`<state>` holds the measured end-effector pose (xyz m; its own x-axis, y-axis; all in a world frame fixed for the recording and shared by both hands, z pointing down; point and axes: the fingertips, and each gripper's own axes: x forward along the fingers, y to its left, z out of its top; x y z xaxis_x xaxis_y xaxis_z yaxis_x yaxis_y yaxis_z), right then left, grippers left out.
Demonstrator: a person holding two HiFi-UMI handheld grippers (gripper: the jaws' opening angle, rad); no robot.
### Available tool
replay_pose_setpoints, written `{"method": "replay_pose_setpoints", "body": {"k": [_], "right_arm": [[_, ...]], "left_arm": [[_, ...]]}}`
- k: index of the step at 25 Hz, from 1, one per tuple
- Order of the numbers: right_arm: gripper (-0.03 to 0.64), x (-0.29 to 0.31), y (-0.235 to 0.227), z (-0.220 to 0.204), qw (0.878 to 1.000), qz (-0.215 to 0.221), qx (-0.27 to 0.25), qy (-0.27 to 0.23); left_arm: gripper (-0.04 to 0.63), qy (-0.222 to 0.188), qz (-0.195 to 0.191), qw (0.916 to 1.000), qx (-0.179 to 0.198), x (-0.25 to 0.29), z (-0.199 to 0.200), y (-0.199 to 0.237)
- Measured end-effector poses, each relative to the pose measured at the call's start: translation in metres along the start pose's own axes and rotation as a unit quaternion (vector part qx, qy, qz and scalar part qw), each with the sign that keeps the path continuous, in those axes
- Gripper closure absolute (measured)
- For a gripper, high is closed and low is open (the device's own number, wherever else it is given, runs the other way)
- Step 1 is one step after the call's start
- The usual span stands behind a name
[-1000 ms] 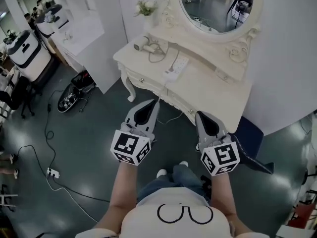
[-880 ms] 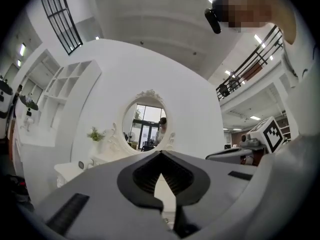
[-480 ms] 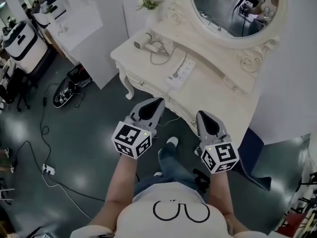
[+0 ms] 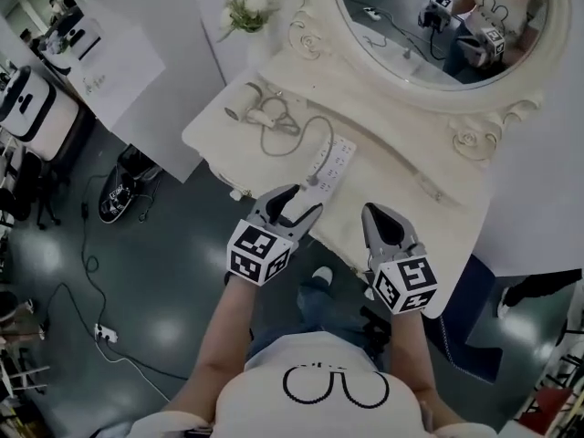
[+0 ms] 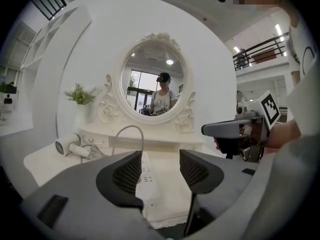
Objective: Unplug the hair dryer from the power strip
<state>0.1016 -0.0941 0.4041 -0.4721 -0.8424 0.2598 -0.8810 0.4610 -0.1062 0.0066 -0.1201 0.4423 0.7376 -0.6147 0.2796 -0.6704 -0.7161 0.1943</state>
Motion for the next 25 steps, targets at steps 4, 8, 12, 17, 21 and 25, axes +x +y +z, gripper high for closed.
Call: {"method": "replay_pose_setpoints", "body": {"k": [4,8,12,17,21,25], "right_arm": [[0.617,0.038,-0.029,-0.016,0.999,0.011,0.010,0.035],[0.615,0.065,-0.046,-0.036,0.997,0.021,0.022,0.064],[0.615,0.085,-0.053,-0.051,0.995,0.041,0.024,0.089],[0.615,0.102,-0.058,-0.064,0.993,0.053,0.022,0.107],[0.615,0.118,-0.057,-0.075,0.991,0.063,0.012,0.119],[0.537,0.145,-0.054,-0.091,0.986,0.090,-0.005,0.141]], "left_arm": [[0.362,0.047,0.003,0.9988,-0.015,0.047,-0.023,0.030],[0.374,0.090,0.009,0.9958,-0.016,0.082,-0.047,0.050],[0.383,0.128,0.012,0.9917,0.009,0.105,-0.064,0.059],[0.552,0.147,0.040,0.9868,0.055,0.112,-0.075,0.075],[0.554,0.142,0.014,0.9885,0.049,0.112,-0.074,0.072],[0.554,0.142,-0.003,0.9892,0.036,0.113,-0.075,0.071]]}}
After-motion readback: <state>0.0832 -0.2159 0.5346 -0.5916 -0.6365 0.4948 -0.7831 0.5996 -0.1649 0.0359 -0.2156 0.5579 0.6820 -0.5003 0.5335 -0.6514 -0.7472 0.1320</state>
